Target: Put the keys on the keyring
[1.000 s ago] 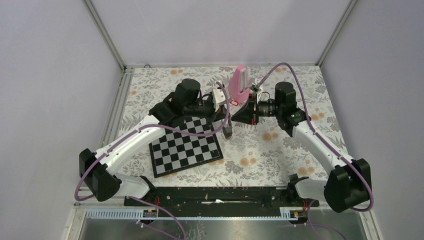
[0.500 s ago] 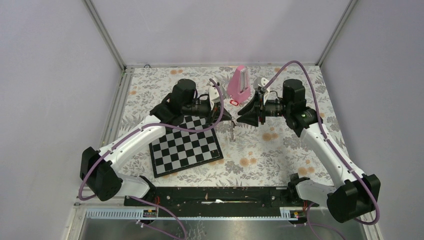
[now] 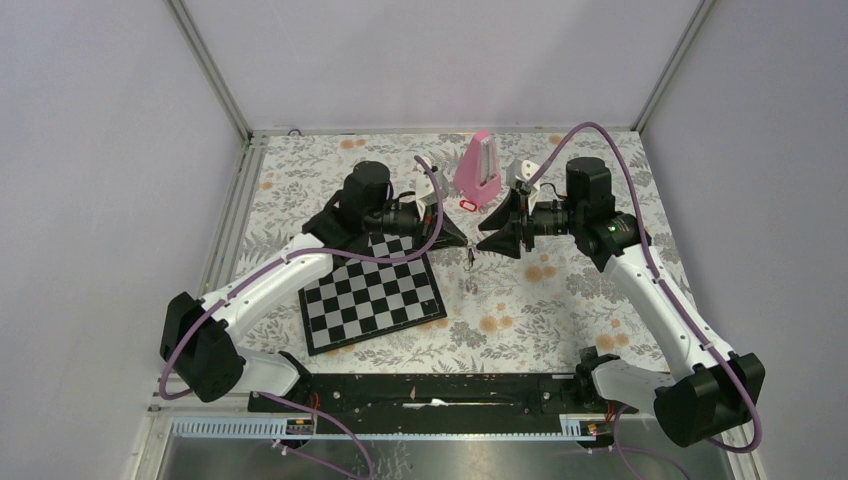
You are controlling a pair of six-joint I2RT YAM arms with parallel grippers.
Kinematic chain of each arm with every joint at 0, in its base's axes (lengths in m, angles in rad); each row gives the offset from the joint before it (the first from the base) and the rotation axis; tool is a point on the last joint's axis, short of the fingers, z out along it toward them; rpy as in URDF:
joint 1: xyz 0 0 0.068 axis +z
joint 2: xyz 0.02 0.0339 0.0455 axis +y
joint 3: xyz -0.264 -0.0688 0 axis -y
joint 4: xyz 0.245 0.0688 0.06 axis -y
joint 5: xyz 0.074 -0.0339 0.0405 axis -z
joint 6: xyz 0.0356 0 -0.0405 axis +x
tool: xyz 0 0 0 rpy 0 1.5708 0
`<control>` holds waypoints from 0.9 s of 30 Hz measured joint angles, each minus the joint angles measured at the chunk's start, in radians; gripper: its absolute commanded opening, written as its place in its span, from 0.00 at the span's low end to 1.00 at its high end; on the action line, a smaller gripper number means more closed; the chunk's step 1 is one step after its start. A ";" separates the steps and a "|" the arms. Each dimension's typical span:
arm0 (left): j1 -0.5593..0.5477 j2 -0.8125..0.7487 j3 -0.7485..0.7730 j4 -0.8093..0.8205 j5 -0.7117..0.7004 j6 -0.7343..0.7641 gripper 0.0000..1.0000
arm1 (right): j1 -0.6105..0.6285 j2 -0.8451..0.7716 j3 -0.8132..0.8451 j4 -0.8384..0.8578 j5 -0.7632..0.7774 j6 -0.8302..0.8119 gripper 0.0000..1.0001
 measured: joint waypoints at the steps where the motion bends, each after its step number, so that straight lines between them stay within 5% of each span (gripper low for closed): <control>1: 0.001 0.000 -0.005 0.007 0.004 -0.008 0.00 | 0.001 0.000 0.000 0.000 -0.002 -0.004 0.53; 11: 0.007 0.000 -0.031 0.077 0.021 -0.074 0.00 | 0.018 0.001 -0.025 0.010 -0.029 -0.010 0.51; 27: 0.011 0.002 -0.048 0.133 0.034 -0.134 0.00 | 0.029 0.027 -0.043 0.095 -0.052 0.068 0.34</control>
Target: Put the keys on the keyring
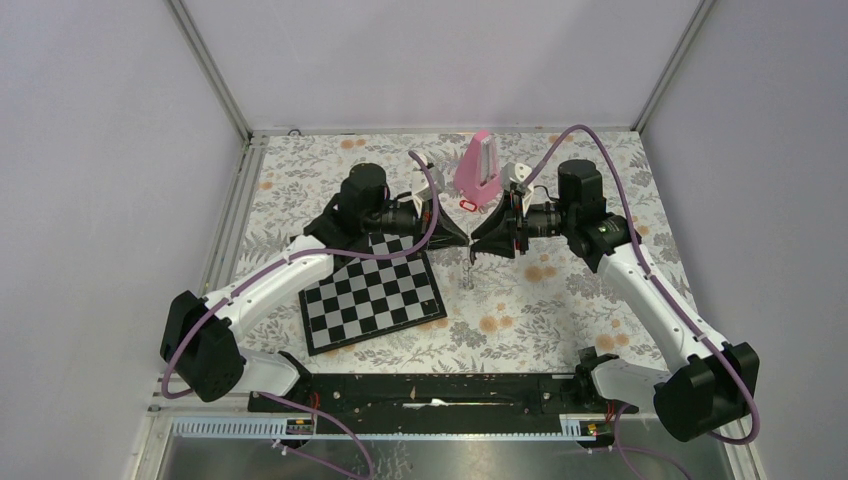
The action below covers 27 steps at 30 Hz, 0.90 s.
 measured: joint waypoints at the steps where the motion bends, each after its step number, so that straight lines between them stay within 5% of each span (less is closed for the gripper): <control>1: 0.000 0.000 0.000 0.000 0.000 0.000 0.00 | 0.000 0.000 -0.001 0.005 -0.001 0.004 0.33; 9: 0.000 0.000 0.000 0.022 0.003 -0.008 0.00 | 0.000 0.000 -0.019 0.025 -0.003 0.014 0.31; 27: 0.009 0.000 -0.046 0.070 0.013 -0.036 0.00 | 0.000 0.001 -0.048 0.076 -0.027 0.058 0.05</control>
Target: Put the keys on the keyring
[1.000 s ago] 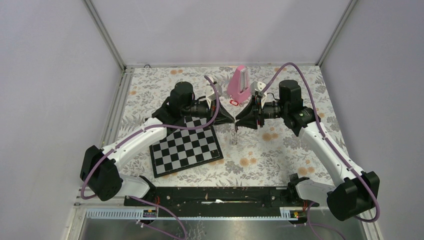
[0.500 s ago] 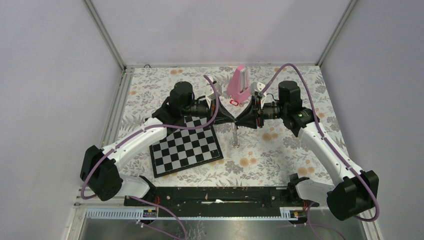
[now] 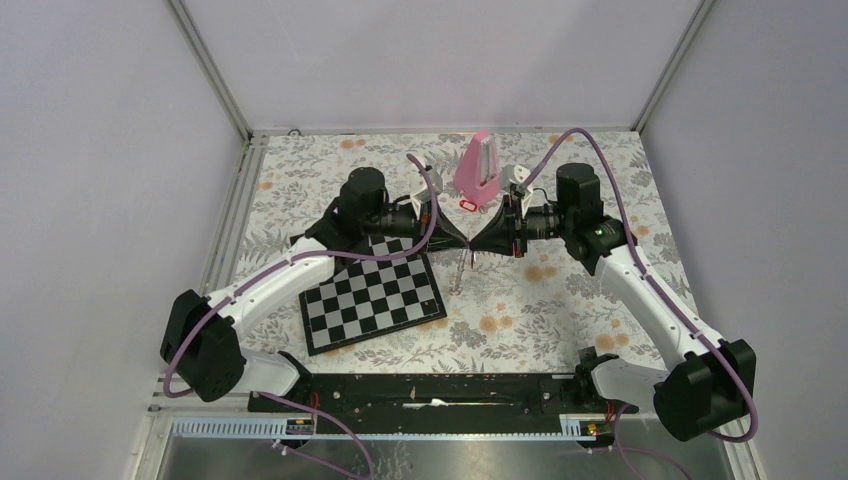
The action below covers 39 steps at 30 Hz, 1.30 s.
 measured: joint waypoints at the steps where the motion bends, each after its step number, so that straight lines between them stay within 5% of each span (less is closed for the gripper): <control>1: 0.000 0.000 -0.002 0.004 0.002 -0.003 0.00 | 0.000 0.000 0.000 0.001 0.000 0.000 0.03; 5: 0.002 0.000 -0.003 0.011 0.003 -0.011 0.00 | 0.000 0.000 0.000 -0.002 0.003 -0.013 0.00; 13: 0.008 0.000 0.012 -0.076 0.005 0.120 0.41 | 0.044 0.012 0.101 -0.237 0.136 -0.175 0.00; 18: 0.011 0.001 0.079 -0.234 -0.002 0.295 0.53 | 0.113 0.041 0.160 -0.368 0.252 -0.266 0.00; 23: 0.009 0.009 0.099 -0.285 0.002 0.375 0.52 | 0.130 0.044 0.163 -0.421 0.317 -0.291 0.00; 39: -0.026 0.073 0.099 -0.296 0.010 0.401 0.30 | 0.132 0.044 0.163 -0.431 0.342 -0.291 0.00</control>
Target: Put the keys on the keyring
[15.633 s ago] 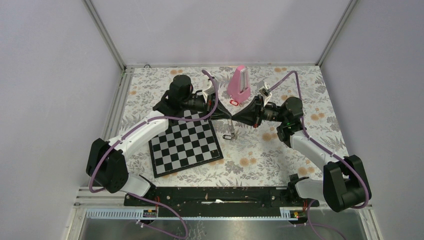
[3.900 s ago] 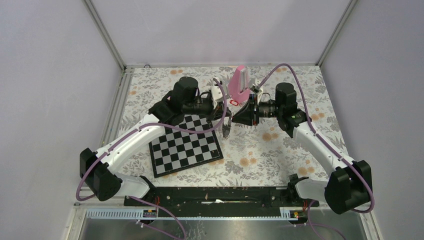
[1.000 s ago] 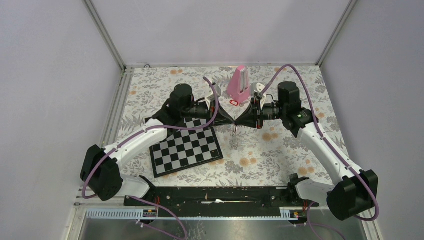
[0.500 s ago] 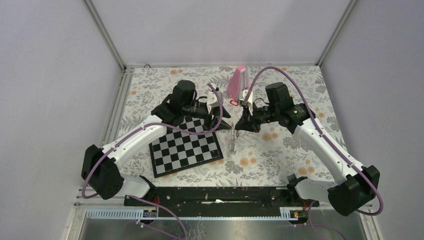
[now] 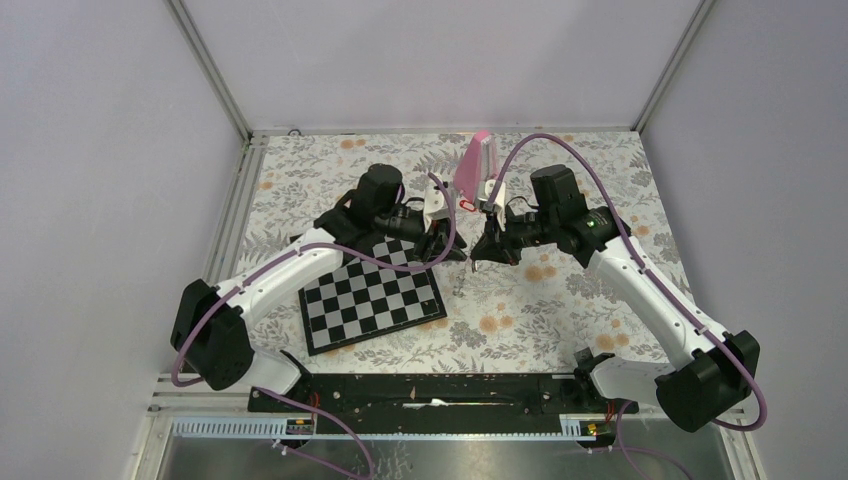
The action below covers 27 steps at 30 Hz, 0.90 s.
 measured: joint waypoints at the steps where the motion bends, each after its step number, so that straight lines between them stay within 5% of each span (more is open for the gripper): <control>1: -0.002 0.002 0.000 0.000 0.000 0.000 0.28 | 0.000 0.000 0.000 0.000 0.000 0.000 0.00; 18: -0.008 0.005 -0.001 0.030 0.008 -0.026 0.00 | 0.000 0.000 0.000 0.010 0.005 0.005 0.00; 27: -0.008 0.005 -0.021 0.063 0.008 -0.049 0.00 | 0.000 -0.035 -0.035 0.053 0.037 0.043 0.33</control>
